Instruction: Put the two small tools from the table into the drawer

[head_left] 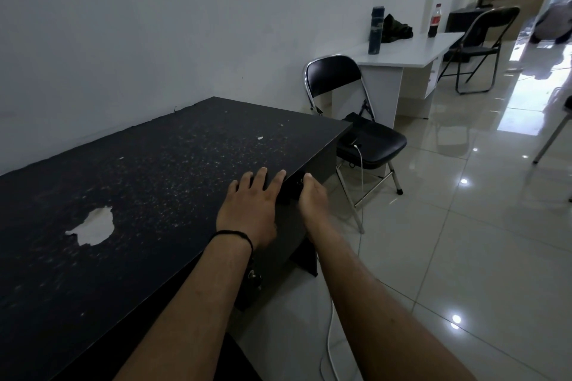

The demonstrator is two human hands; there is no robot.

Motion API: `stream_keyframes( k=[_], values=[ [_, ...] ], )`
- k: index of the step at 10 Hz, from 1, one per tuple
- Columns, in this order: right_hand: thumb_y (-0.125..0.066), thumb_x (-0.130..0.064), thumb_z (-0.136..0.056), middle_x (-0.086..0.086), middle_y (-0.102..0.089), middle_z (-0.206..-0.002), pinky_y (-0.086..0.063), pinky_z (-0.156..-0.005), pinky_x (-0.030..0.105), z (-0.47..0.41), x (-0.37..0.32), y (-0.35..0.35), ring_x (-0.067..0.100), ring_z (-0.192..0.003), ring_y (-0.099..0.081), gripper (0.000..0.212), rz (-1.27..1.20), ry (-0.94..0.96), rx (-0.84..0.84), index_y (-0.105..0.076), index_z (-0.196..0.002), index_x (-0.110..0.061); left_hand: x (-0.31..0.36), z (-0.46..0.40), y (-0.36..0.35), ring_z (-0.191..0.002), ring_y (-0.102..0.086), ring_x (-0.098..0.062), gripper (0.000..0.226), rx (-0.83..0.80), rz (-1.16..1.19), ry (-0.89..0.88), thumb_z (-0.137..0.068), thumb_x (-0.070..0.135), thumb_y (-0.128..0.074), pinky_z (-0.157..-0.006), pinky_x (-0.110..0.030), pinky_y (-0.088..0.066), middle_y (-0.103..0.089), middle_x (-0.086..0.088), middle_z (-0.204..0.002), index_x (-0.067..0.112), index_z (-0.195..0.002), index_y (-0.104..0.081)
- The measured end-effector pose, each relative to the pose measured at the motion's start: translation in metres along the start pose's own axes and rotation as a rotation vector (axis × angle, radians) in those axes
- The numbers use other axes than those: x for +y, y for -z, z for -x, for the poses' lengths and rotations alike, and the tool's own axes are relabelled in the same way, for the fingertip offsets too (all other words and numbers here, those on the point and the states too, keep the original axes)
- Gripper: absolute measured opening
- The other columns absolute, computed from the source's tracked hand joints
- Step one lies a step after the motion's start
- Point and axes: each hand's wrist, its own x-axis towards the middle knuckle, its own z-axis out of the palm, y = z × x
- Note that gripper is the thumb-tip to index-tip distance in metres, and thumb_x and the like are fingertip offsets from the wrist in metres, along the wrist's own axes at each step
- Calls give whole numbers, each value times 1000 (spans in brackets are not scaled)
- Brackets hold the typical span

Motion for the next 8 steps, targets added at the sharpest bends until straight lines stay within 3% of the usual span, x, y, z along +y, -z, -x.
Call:
stream_keyframes(
  k=[2,4,5,6,7,8],
  values=[
    [-34,-40,-102,11,-69,-94,-49,-80,39,1,-2,-2,23,-87,-64,45,22,14,-21,-68,-91,-12,-1,-2,-1,-153,-6,-32,110,-6,6,3,-84,37,-73,-125,-51,-14,-1,-6,-168,34,-158,9],
    [-32,-38,-104,18,-71,-103,-52,-89,46,-2,-1,0,32,-98,-67,48,54,27,-59,-69,-101,-7,0,-2,-2,-153,-6,-32,111,3,4,5,-83,39,-74,-124,-50,-13,-1,-6,-168,35,-157,9],
    [-32,-36,-104,20,-70,-108,-51,-85,42,0,-5,3,36,-102,-64,47,50,43,-77,-68,-107,-5,-1,-3,-2,-153,-6,-32,111,8,5,3,-84,41,-73,-124,-50,-13,-1,-6,-168,35,-157,10],
    [-34,-37,-104,13,-67,-124,-48,-89,38,3,-9,5,33,-114,-61,44,169,67,-65,-65,-123,-11,-1,-2,0,-154,-5,-32,111,-7,14,0,-84,43,-73,-124,-51,-12,0,-7,-168,35,-157,10],
    [-42,-38,-101,5,-52,-148,-42,-107,41,6,-26,14,24,-134,-49,50,499,184,47,-47,-147,-20,0,-1,7,-154,-5,-32,106,-73,61,0,-86,49,-68,-124,-51,-12,-1,-5,-168,35,-158,8],
    [-48,-37,-97,3,-58,-142,-44,-104,40,11,-51,13,22,-129,-54,47,638,353,105,-53,-142,-22,-3,-3,23,-151,-19,-31,90,-80,130,1,-87,54,-62,-122,-51,-22,-16,-5,-167,35,-158,-10]
  ],
)
